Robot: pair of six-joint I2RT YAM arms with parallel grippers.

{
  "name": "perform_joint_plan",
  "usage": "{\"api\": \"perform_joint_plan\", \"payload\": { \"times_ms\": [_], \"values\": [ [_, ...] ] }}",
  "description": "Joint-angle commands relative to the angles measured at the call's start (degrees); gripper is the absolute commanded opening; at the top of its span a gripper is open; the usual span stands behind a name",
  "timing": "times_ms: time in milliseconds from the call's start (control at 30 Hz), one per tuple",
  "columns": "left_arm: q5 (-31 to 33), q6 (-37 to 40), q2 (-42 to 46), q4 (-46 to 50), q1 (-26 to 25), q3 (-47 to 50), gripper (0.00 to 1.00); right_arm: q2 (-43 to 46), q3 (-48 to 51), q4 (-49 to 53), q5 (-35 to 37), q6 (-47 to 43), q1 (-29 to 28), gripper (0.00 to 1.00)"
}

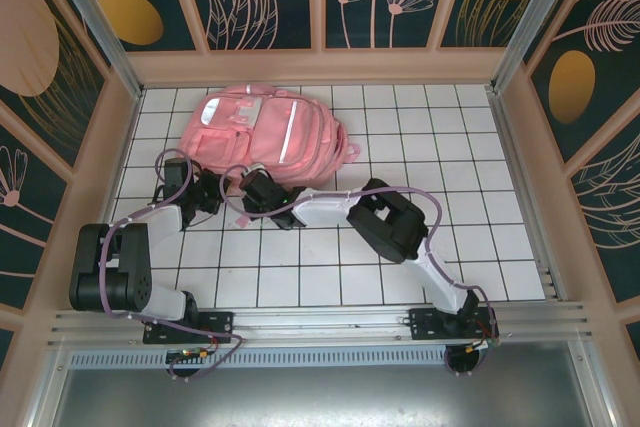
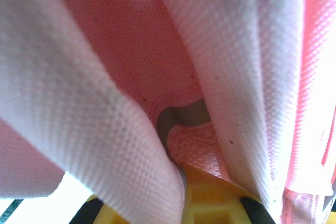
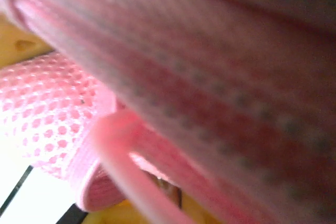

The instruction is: Pack the student bag

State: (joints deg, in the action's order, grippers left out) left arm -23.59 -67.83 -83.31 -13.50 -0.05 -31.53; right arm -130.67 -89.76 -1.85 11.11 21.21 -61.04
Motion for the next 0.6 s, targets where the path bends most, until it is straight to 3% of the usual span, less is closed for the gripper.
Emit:
{"api": "perform_joint_plan", "payload": {
  "times_ms": [0, 567],
  "values": [
    [-1.10, 0.02, -0.17, -2.12, -0.13, -1.90, 0.00, 0.24, -0.15, -2.50, 2.66, 0.18, 0.13, 0.00],
    [3.33, 4.14, -0.81, 3.40, -0.03, -5.16, 0.00, 14.26, 16.58, 2.79, 6.90, 5.87, 1.75, 0.00]
  ]
}}
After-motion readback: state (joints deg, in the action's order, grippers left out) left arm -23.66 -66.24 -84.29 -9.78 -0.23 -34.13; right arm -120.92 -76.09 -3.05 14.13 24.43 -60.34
